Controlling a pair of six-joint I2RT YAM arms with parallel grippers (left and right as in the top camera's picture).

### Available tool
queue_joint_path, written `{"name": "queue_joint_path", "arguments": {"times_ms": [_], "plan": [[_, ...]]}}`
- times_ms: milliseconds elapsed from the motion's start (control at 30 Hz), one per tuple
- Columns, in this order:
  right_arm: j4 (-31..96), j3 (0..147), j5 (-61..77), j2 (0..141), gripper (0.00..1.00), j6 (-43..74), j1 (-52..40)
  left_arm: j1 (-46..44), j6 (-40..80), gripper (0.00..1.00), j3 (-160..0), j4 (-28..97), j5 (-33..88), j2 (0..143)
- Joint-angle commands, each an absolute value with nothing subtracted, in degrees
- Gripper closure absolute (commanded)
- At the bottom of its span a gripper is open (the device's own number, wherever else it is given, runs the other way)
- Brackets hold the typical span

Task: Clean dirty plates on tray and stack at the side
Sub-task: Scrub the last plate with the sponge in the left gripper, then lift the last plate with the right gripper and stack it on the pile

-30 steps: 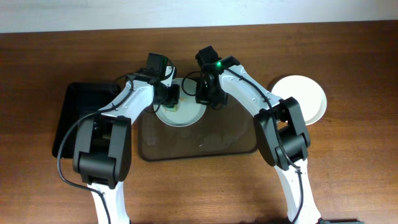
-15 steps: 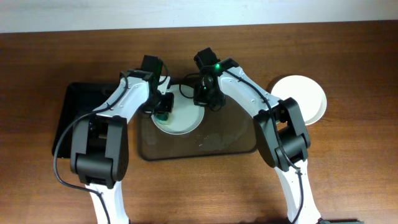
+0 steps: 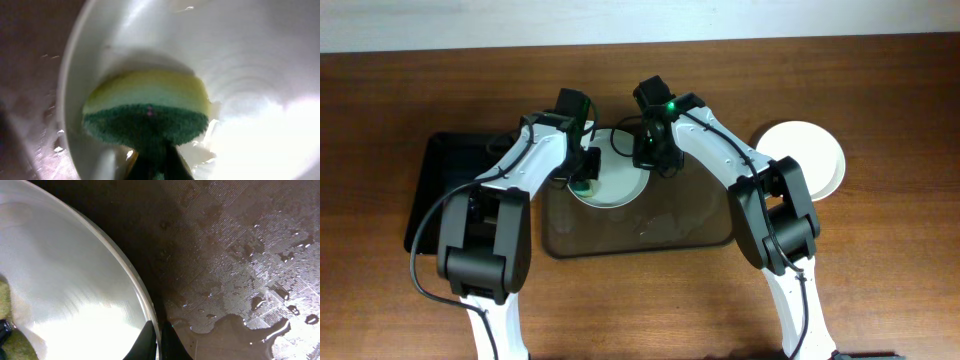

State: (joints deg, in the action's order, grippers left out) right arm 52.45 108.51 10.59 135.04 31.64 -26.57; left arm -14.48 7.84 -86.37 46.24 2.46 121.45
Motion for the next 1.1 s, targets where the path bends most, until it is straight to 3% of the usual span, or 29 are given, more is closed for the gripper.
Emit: {"name": "queue_joint_path", "arguments": {"times_ms": [0,133,233,300,333,467,600,700,767,900,1067], "plan": [[53.08,106.28,6.83,137.23,0.96,32.82,-26.61,-15.4,7.53,0.99,-82.74,39.51,15.2,125.67],[53.08,106.28,6.83,137.23,0.96,32.82,-26.61,-15.38,20.62,0.99,-82.74,33.78,0.34,125.69],[53.08,106.28,6.81,137.23,0.96,32.34,-26.61,-15.22,27.44,0.99,-82.76,37.76,-14.37,125.67],[53.1,106.28,6.83,137.23,0.96,32.34,-26.61,-15.22,27.4,0.99,-82.76,41.74,-15.35,125.67],[53.1,106.28,6.87,137.23,0.96,32.34,-26.61,-15.22,26.57,0.99,-82.76,44.25,-12.05,125.67],[53.84,106.3,11.81,137.19,0.96,29.02,-26.57,-14.5,3.81,0.99,-84.73,48.97,23.59,125.64],[59.48,106.34,13.87,134.34,0.96,23.97,-24.69,-8.03,0.05,0.99,-97.45,59.22,33.65,125.6],[65.01,106.34,1.91,126.65,0.96,23.97,-23.9,-3.88,-0.69,0.99,-112.16,66.5,31.38,125.56],[67.26,106.34,-3.79,122.45,0.96,23.99,-23.92,-2.81,0.99,0.99,-113.4,66.48,26.17,125.56],[72.55,106.34,-29.3,113.21,0.96,27.22,-25.65,-3.51,2.37,0.99,-113.38,66.72,18.04,125.67],[82.78,106.28,-63.48,111.9,0.96,40.45,-37.87,-6.24,4.29,0.99,-113.34,66.41,13.34,125.69]]}}
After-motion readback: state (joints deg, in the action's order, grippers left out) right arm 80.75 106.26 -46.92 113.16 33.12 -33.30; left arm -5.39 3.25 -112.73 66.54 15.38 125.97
